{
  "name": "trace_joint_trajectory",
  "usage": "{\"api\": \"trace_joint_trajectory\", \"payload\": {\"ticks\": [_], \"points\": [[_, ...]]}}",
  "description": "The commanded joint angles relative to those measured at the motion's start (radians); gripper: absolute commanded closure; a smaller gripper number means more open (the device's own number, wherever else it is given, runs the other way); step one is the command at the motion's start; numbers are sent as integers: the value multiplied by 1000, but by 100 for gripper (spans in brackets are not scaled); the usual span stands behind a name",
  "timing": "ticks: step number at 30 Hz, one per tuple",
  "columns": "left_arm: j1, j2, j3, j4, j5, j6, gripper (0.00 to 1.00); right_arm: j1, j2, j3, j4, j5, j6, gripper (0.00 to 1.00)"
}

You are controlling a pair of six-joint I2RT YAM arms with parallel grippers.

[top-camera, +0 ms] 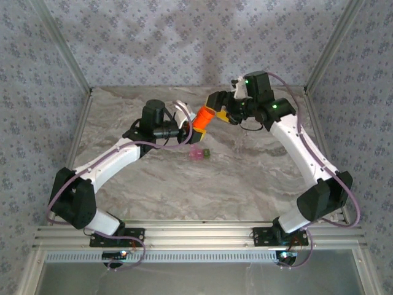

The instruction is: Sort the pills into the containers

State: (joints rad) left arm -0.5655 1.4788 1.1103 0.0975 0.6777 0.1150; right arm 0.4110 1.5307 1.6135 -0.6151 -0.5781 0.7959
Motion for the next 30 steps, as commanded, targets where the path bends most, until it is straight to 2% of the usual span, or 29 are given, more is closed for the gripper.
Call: {"api": "trace_joint_trajectory", "payload": {"ticks": [1, 7, 12, 17, 22, 27, 30], "points": [[-2, 12, 43, 1, 39, 19, 100, 22, 18, 51, -40, 6, -28, 25], [-3, 18, 42, -2, 43, 20, 100, 37, 27, 56, -47, 8, -41, 28], [-2, 18, 46, -2, 40, 22, 100, 37, 23, 49, -52, 0, -49, 35], [-2, 19, 52, -5, 42, 24, 100, 35, 26, 47, -72, -34, -92, 52], [-2, 16, 59, -7, 54, 18, 100, 21, 39, 46, -77, -62, -242, 59], [-2, 7, 54, 11, 99, -16, 100, -21, 59, -11, 45, -229, -597, 58], [-3, 0, 42, 28, 131, -41, 100, -76, 70, -88, 196, -389, -633, 57]]}}
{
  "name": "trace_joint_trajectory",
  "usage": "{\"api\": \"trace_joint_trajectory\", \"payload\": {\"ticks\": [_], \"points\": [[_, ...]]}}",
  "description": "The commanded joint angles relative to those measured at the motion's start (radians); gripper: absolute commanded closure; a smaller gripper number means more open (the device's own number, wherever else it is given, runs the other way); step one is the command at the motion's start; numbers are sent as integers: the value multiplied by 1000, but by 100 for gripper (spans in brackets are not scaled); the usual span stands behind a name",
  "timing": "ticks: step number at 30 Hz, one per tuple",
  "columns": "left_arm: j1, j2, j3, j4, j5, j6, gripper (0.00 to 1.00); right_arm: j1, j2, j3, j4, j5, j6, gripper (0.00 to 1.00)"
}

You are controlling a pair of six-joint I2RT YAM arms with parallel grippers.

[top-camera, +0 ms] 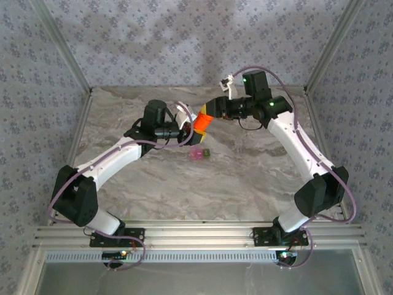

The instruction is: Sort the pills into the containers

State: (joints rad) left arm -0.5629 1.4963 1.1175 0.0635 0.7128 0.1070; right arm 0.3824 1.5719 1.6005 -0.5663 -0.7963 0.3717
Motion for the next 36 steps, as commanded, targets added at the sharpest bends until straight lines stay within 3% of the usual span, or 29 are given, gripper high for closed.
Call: {"api": "trace_joint_trajectory", "payload": {"ticks": [1, 7, 10, 13, 18, 24, 36], "points": [[-5, -20, 29, 69, 105, -42, 100, -66, 40, -90, 199, -209, -192, 57], [-5, -31, 5, 102, 109, -65, 100, -84, 64, -71, 212, -269, -173, 53], [-5, -30, 6, 93, 97, -53, 100, -90, 32, -64, 188, -244, -144, 33], [-5, -28, 16, 67, 80, -28, 100, -109, -19, -65, 194, -153, -17, 22], [-6, -20, 25, 35, 49, 25, 100, -136, -84, -69, 87, 34, 186, 21], [-5, -1, 51, -9, 34, 76, 100, -94, -114, -81, -9, 190, 276, 21], [-5, 46, 114, -88, 59, 93, 100, 20, -50, 10, -30, 221, 276, 21]]}}
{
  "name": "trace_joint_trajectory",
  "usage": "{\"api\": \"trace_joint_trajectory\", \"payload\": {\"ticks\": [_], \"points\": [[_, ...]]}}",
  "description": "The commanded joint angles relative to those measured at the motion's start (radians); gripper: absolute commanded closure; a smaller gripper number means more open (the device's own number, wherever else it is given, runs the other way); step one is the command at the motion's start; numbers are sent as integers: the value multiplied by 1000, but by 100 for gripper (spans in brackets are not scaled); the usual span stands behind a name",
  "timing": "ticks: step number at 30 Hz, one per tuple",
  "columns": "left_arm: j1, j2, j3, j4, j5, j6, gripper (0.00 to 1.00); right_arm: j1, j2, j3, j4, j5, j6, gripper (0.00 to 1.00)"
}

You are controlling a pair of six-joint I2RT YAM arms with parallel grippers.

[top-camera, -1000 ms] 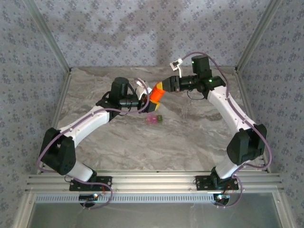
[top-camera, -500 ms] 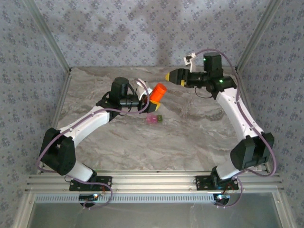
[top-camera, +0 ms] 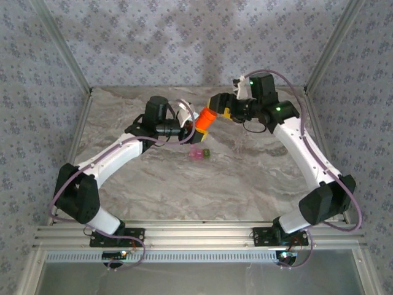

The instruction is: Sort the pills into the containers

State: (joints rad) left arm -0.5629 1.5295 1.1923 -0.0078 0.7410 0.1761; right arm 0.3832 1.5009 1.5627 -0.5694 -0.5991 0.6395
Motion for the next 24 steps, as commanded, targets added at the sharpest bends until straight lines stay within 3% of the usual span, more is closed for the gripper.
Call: {"api": "trace_joint_trajectory", "payload": {"ticks": [1, 7, 17, 20, 24], "points": [[-7, 15, 41, -17, 33, 23, 100, 25, 28, 51, -27, 25, 8, 21], [-9, 20, 43, -11, 35, 18, 100, 43, 53, 63, -25, 19, 9, 25], [-8, 20, 46, -4, 35, 12, 100, 46, 35, 37, -27, -11, -2, 55], [-9, 14, 46, -2, 43, 9, 100, 27, 39, 23, 7, -59, -102, 58], [-9, 2, 38, 5, 62, -5, 100, -20, 54, -15, 88, -242, -392, 57]]}}
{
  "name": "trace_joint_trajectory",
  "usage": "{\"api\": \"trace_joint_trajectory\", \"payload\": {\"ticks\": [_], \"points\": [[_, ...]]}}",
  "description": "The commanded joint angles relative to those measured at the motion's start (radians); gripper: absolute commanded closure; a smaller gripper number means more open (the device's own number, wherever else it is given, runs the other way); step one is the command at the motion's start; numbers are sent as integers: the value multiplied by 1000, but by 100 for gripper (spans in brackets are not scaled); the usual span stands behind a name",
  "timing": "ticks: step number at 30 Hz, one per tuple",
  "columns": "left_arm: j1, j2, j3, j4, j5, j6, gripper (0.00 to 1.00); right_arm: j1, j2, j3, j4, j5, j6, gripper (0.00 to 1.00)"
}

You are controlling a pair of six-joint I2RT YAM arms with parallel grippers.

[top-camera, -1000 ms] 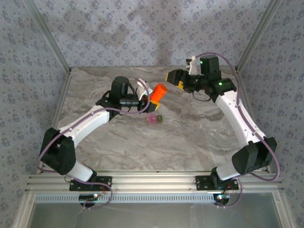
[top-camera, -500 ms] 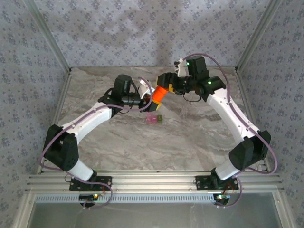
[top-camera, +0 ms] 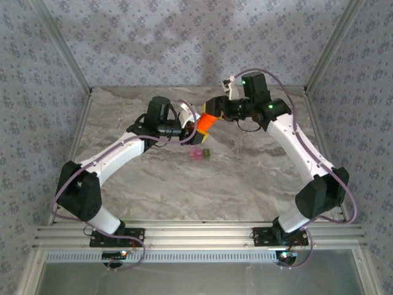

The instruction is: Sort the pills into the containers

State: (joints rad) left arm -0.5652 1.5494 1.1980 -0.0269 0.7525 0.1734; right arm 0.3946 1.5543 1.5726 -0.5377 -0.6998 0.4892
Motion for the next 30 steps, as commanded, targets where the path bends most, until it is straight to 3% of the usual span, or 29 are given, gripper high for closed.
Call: {"api": "trace_joint_trajectory", "payload": {"ticks": [1, 4, 17, 30], "points": [[-6, -20, 29, 25, 54, -4, 100, -41, 0, -41, 71, -181, -304, 56], [-7, -28, 19, 28, 61, -12, 100, -73, 16, -56, 115, -244, -333, 55], [-8, -26, 13, 43, 61, -20, 100, -93, -15, -59, 173, -242, -219, 57], [-7, -31, 9, 29, 59, -7, 100, -161, -7, -2, 114, -358, -245, 59]]}}
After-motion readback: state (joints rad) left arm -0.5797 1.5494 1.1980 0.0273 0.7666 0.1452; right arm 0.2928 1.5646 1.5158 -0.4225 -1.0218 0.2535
